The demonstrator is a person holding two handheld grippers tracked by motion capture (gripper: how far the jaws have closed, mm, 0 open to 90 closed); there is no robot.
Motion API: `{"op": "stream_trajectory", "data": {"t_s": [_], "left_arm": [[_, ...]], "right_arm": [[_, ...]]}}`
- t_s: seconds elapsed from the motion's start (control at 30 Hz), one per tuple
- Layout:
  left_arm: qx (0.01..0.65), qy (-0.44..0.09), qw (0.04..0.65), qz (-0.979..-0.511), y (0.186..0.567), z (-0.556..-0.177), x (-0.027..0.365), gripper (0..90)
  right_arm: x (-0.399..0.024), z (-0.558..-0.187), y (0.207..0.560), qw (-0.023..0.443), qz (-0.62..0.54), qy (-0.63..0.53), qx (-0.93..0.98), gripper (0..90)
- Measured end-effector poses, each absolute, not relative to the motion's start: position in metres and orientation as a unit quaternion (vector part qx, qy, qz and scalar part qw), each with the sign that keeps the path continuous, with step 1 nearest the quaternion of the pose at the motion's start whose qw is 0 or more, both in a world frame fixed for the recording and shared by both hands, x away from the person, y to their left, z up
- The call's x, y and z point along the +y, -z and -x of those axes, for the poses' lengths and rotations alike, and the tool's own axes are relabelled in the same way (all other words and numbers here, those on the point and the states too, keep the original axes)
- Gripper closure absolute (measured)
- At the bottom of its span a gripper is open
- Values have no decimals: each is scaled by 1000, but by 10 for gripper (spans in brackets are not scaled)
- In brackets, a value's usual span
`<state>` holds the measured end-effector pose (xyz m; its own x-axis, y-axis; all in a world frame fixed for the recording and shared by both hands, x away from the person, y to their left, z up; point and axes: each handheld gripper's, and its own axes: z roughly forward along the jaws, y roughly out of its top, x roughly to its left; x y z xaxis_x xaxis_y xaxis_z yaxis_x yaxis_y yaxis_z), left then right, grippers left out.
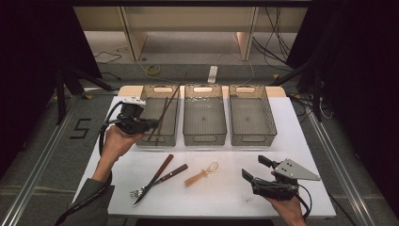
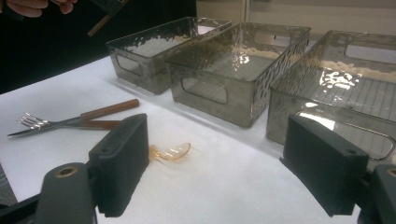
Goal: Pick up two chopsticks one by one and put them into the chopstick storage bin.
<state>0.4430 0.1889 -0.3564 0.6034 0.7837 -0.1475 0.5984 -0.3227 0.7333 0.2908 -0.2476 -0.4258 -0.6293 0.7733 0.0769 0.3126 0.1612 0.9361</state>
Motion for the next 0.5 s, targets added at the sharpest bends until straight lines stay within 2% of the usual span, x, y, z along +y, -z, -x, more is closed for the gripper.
{"op": "stream_trajectory", "data": {"t_s": [0.5], "left_arm": [[471, -138, 396, -776, 368, -473, 213, 845]], "right_arm": [[-248, -291, 426, 215, -374, -530, 730, 230]]}}
